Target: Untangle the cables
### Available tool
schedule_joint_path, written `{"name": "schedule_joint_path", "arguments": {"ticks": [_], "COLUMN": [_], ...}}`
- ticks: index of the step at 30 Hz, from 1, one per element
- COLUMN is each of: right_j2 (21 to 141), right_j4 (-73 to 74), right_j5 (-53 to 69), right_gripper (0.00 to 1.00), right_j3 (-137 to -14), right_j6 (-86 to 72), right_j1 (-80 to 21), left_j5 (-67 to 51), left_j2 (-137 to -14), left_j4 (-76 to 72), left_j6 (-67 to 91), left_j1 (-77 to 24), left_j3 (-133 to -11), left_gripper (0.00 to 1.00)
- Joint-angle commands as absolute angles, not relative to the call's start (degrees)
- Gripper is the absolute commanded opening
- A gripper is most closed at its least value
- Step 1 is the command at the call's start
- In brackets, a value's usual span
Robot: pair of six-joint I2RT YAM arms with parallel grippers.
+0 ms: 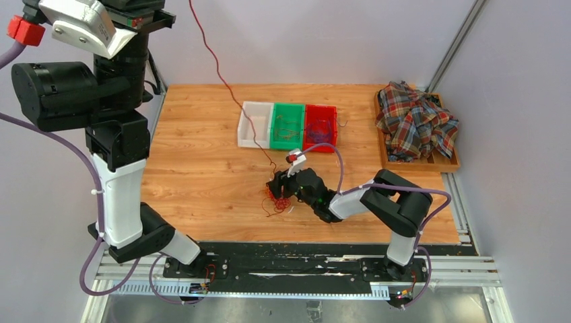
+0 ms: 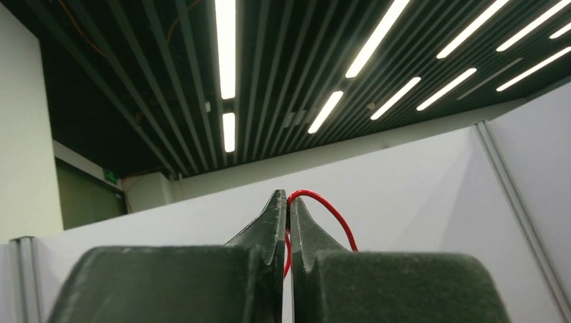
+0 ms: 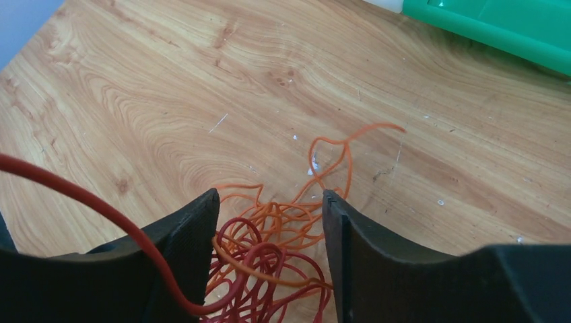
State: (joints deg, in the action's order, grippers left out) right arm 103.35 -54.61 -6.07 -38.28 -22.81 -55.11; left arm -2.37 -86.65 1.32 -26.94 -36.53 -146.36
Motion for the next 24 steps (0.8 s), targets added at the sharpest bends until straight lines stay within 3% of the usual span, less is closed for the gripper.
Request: {"name": "schedule_joint_path", "arguments": {"ticks": [1,11,19,21,24], "right_j2": [104.37,104.65,102.90,101.19,96.79], "right_j4": [-56.62,-55.10,-50.32,-53.51,-57.03], "right_j5": [-8.57,-14.13,-21.64,-21.82,-21.20], "right_gripper": [0.60,0.68,0.63,0.68,0.71], "right_j3": [-37.25,-37.13,-35.64,-34.03,-31.87], "right_j6": [-23.08,-20.90,-24.37,-23.63,-20.05], "right_j1": [-56.34,-58.72,-59.15,-59.15,-59.00], "left_j5": [-2.72,-9.11,-9.78,-7.08,-2.35], "left_j2": [-87.02,-89.54,-88.45,-85.51,-75.59], "left_j4": [-6.99,-21.26,-25.06,-24.50,-20.23], "left_j6": [-34.19,-55.66,-62.05,-61.01,-58.29], "left_j1": [-37.04,-37.19,-37.20,-37.18,-37.18], "left_j3": [-147.16,-149.22,-148.09,-143.22,-124.58], "left_gripper": [0.00,0.00,0.00,0.00,0.01]}}
